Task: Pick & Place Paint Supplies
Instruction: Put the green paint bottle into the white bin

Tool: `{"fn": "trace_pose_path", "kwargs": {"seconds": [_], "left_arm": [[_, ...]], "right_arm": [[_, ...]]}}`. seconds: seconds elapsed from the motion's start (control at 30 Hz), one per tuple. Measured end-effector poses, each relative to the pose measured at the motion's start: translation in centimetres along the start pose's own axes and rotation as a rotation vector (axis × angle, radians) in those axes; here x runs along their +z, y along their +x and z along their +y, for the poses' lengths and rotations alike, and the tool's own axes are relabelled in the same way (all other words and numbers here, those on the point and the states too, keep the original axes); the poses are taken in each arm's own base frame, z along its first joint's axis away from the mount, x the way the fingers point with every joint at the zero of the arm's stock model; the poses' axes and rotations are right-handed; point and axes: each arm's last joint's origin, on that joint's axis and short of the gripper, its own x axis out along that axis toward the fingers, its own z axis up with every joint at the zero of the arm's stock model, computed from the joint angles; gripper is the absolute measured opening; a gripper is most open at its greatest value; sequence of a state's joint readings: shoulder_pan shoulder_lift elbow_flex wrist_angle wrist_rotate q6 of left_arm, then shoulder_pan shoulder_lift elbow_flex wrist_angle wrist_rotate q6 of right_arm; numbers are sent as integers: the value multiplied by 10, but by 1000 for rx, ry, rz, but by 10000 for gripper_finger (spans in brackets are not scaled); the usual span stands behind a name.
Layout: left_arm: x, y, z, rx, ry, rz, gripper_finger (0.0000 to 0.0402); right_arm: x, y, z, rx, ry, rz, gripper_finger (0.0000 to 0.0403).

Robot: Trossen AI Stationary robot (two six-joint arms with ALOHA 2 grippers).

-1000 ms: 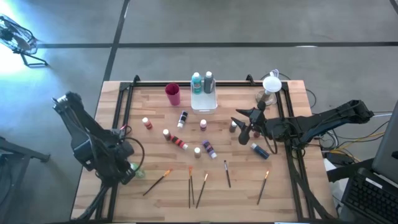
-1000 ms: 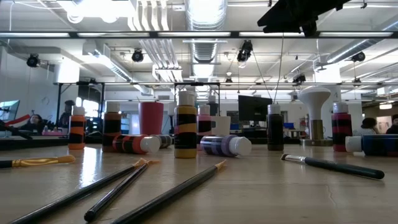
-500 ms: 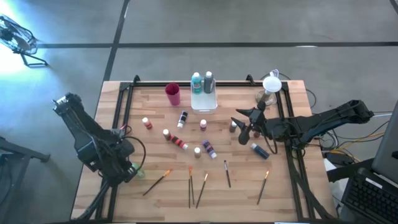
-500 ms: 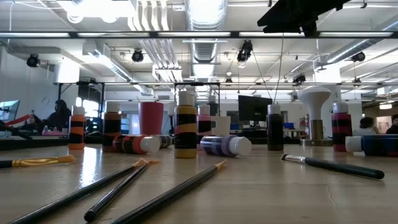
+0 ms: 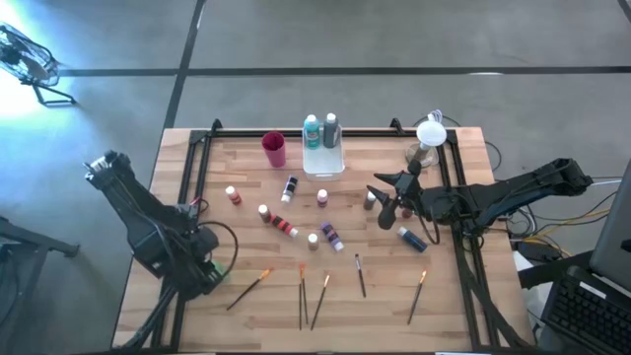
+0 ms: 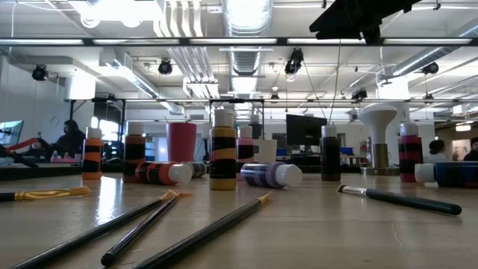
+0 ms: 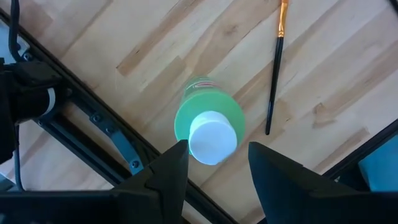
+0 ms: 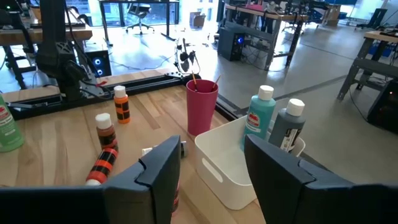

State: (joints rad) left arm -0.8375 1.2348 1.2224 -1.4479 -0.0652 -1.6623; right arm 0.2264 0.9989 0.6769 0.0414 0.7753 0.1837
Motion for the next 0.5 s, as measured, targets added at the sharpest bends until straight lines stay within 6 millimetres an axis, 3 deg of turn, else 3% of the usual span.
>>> {"fn": "trace_pose_path", "kwargs": {"seconds": [0.5], "left_arm": [[2, 6, -5, 30, 37, 0, 172]], "right_arm": [[0, 0, 0, 0, 0, 0, 201]]}}
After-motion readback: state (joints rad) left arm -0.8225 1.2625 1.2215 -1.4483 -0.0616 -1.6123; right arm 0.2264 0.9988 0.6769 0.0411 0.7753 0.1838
